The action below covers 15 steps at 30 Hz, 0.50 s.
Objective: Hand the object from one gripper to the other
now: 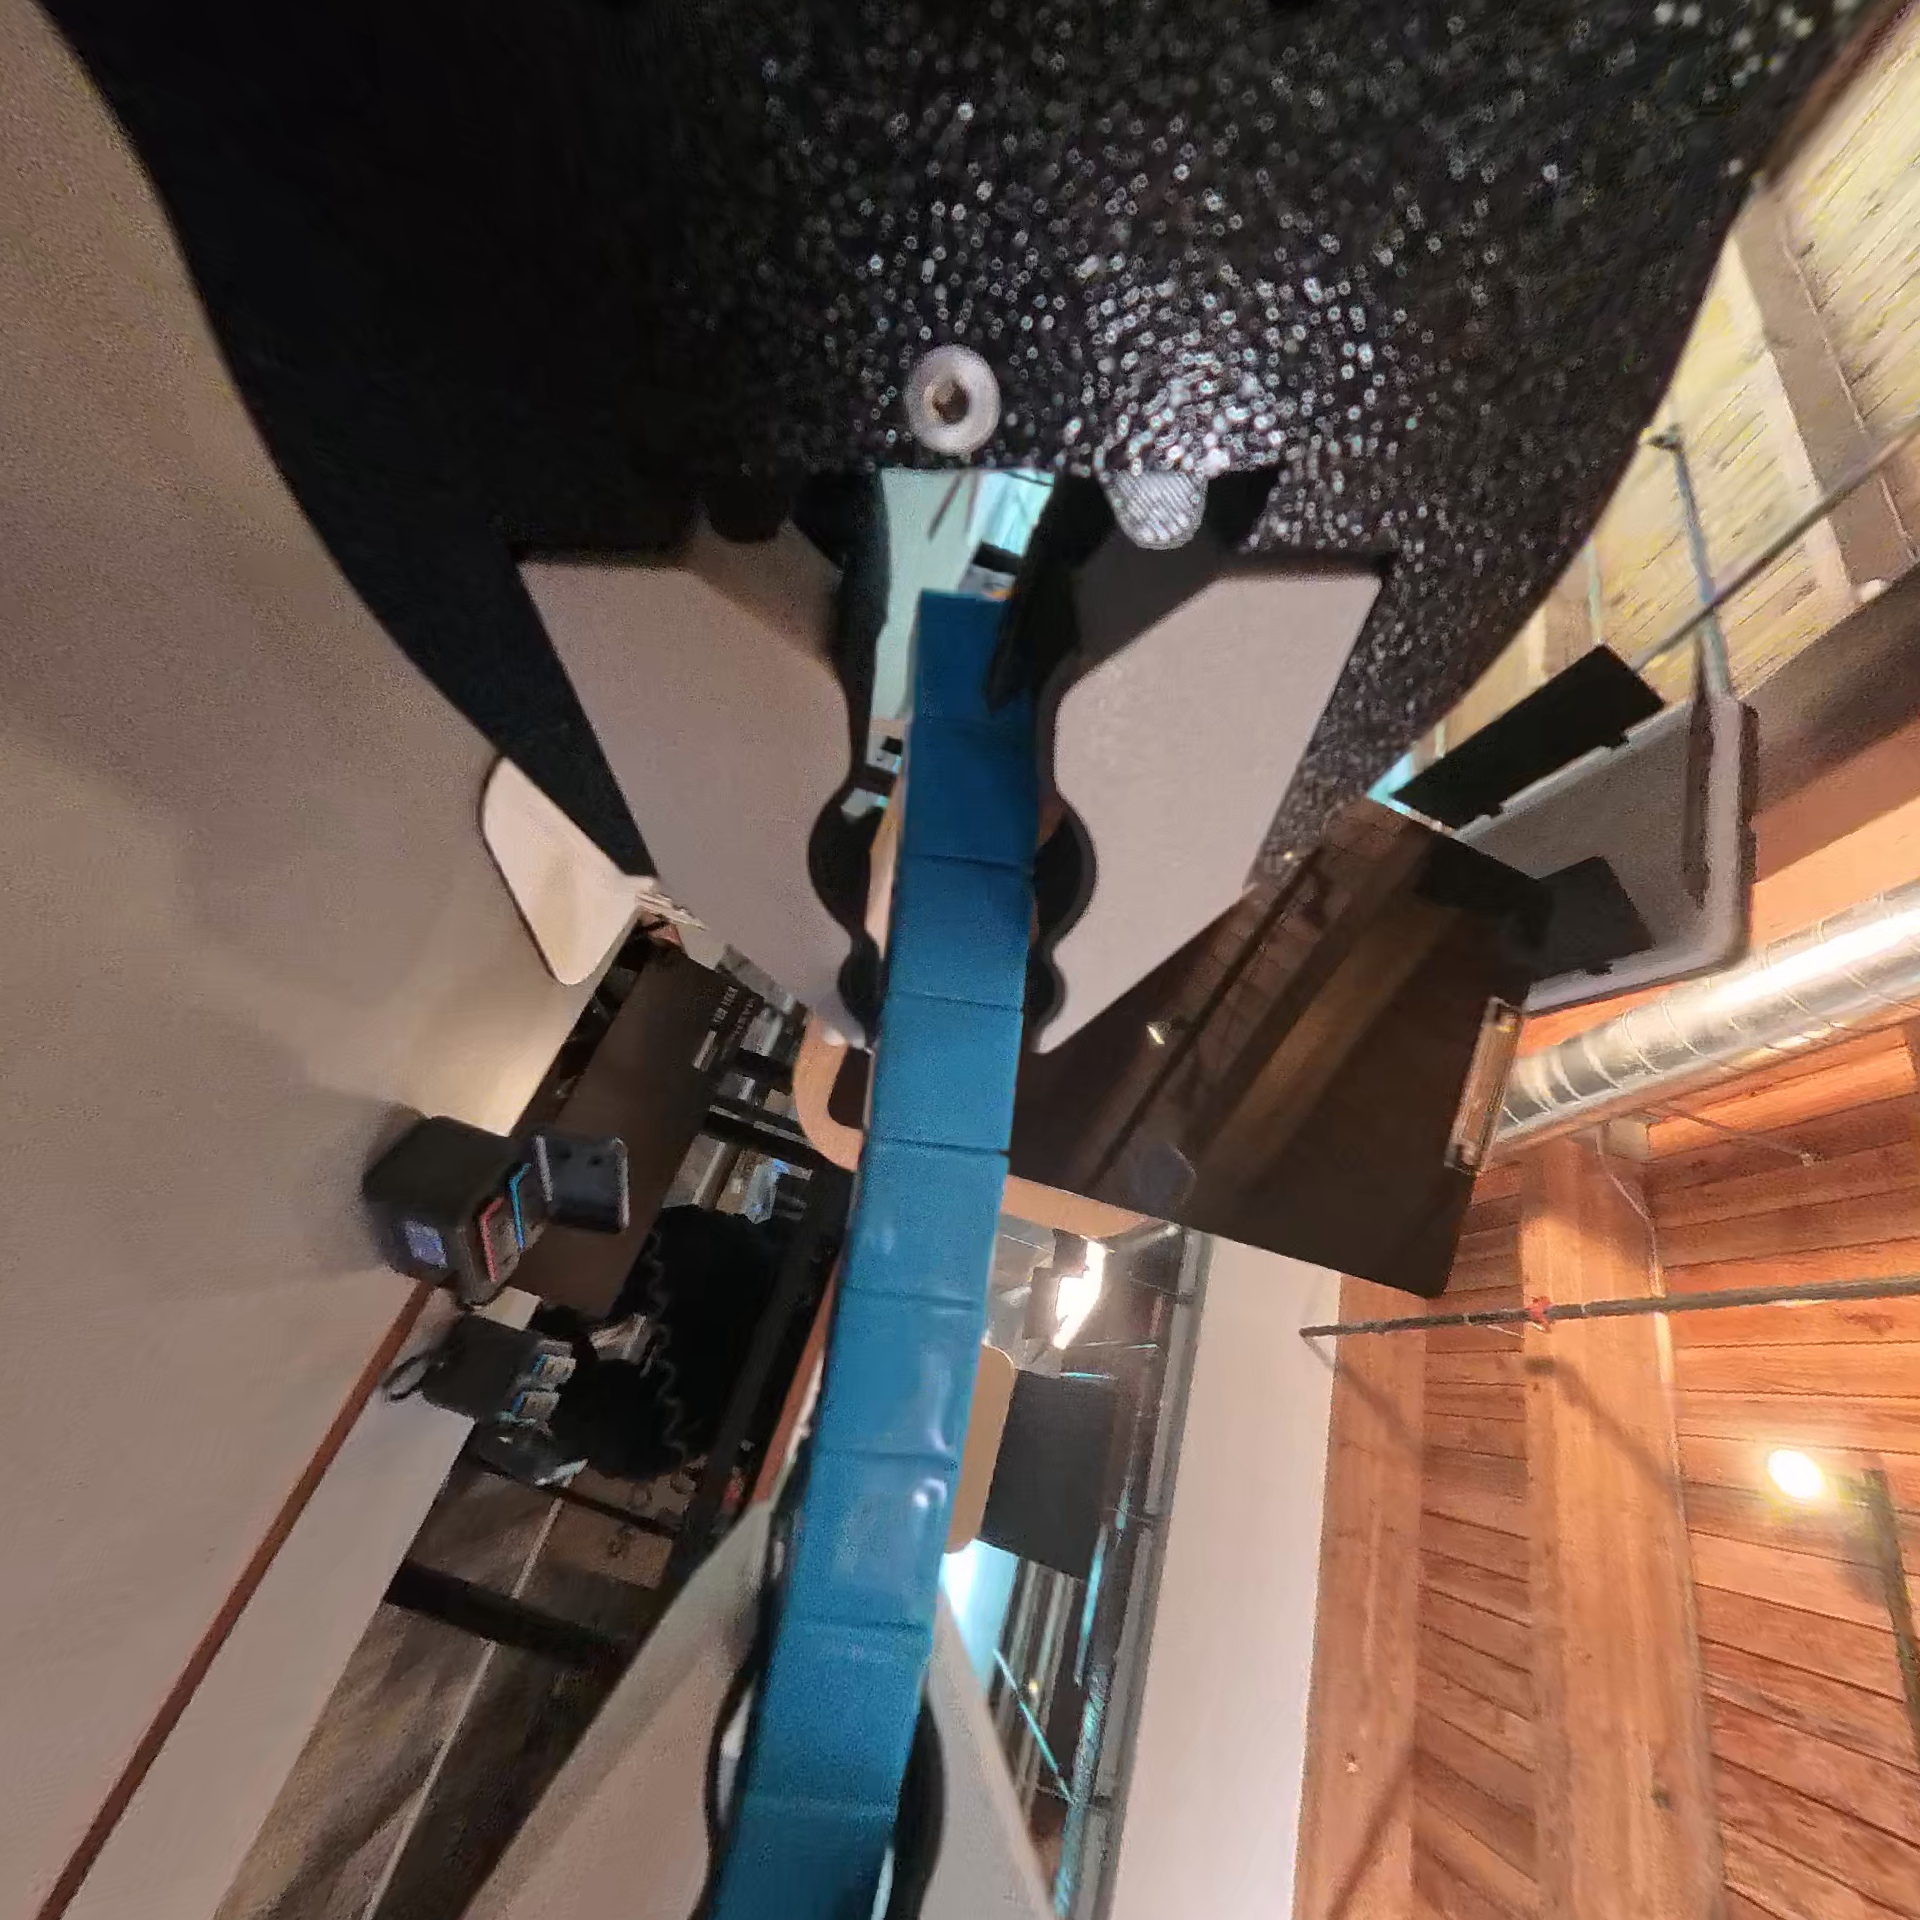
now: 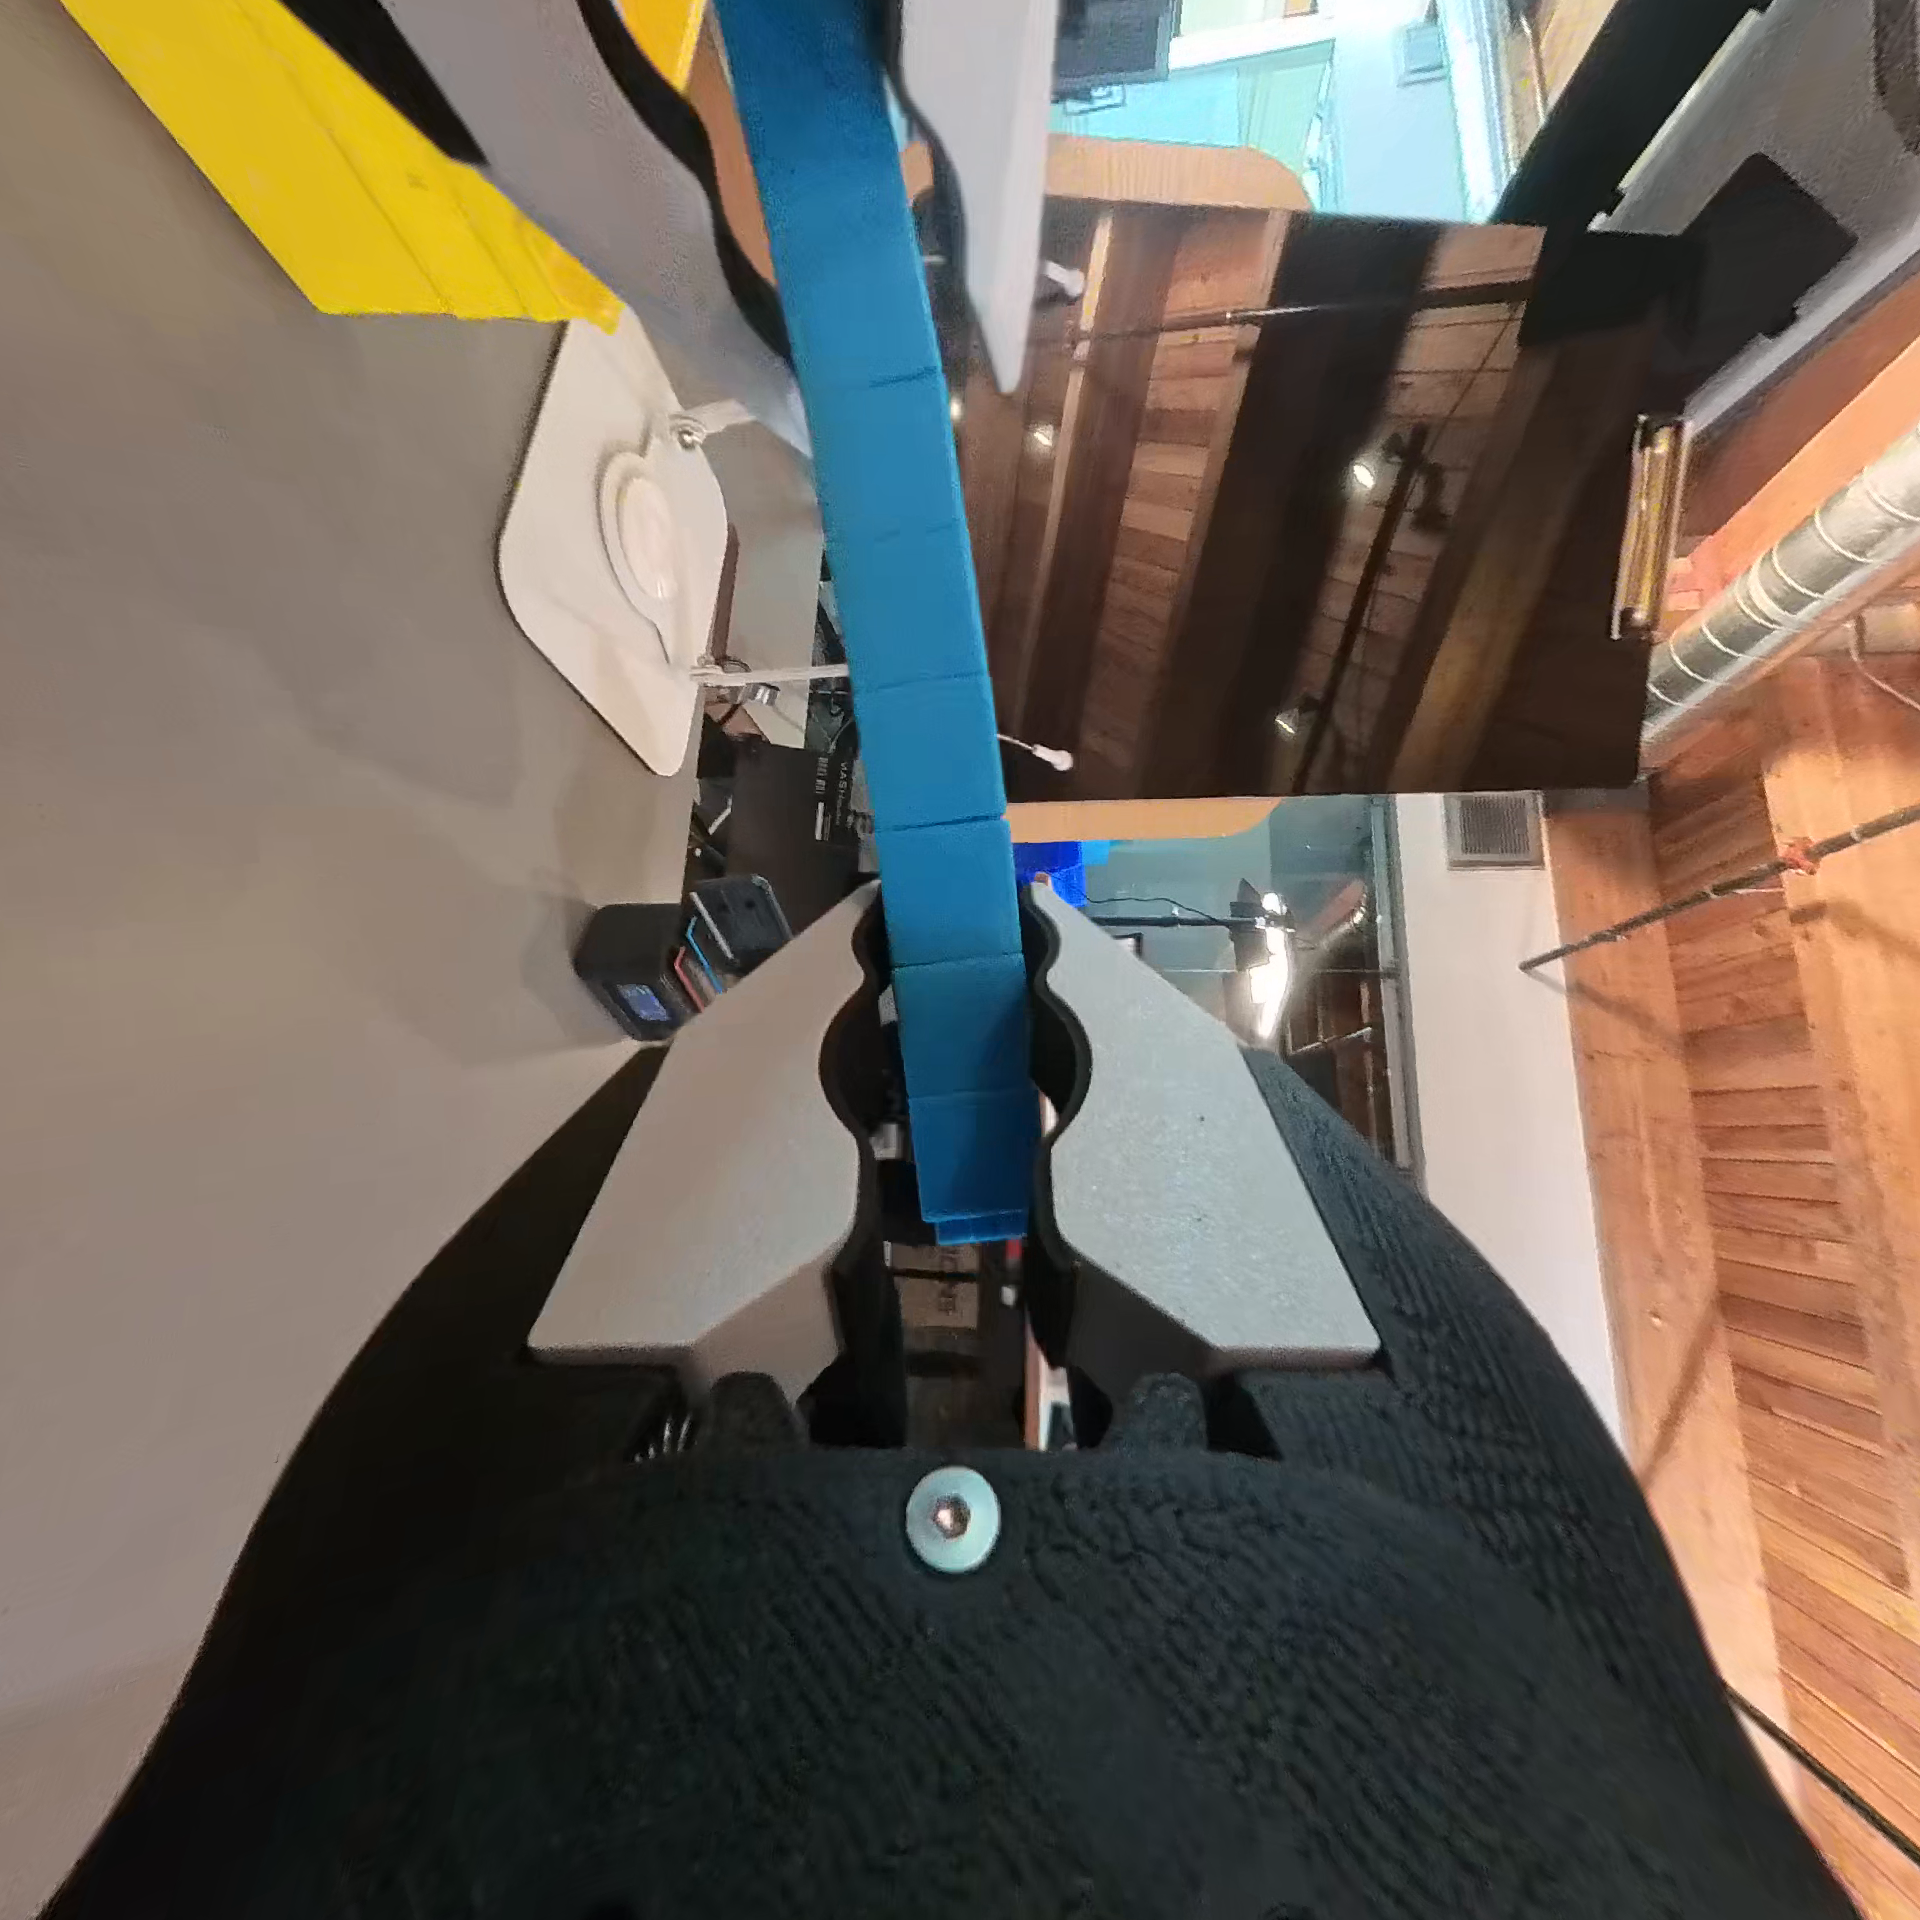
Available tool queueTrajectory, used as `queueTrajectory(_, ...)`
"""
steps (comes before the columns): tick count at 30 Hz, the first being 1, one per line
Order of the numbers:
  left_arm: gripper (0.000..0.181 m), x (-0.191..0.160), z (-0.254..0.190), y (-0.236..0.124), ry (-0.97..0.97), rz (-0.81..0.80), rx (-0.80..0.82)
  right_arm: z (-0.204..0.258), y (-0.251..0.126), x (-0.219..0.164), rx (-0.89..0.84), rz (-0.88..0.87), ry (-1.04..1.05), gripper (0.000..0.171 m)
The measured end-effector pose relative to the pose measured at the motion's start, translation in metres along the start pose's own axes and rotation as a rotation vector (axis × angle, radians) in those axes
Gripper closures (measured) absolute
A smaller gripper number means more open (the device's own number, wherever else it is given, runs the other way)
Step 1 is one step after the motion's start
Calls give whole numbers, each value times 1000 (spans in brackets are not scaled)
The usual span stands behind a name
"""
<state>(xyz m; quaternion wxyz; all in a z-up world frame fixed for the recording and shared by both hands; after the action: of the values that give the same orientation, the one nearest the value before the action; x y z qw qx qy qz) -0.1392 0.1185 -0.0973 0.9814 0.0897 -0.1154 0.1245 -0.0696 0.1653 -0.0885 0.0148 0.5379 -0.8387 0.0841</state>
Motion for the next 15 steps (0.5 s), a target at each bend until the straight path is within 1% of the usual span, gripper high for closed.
queueTrajectory(2,162,-5,-5,3,-46,33,-54,-7,1,0,-63,-5,-11,147)
queueTrajectory(3,162,-7,-6,4,-85,40,-73,-11,1,1,-90,-16,-9,143)
queueTrajectory(5,162,-12,-9,7,-234,60,-134,-15,0,0,-105,-21,12,119)
queueTrajectory(7,162,-12,-15,8,-457,28,-238,-25,-5,0,-148,-45,56,100)
queueTrajectory(9,162,-6,-20,8,-714,-48,-358,-36,-13,5,-190,-109,121,85)
queueTrajectory(13,162,20,-9,-2,-1272,-329,-625,-56,-27,18,-243,-296,326,81)
queueTrajectory(15,162,31,-1,-10,-1496,-458,-763,-60,-29,21,-249,-359,392,80)
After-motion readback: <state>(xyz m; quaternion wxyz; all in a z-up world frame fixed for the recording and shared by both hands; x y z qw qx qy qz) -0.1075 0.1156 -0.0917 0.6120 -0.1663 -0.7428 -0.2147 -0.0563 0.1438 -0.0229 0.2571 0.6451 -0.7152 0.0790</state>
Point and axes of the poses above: each gripper's, where its closed fingertips meet, y out along the fingers, x out of its top, z = x × y across the jaws, the point moved 1 cm from there along -y, back along the fingers, and after that the axes turned 2 degrees about y, right-handed, at the moved point
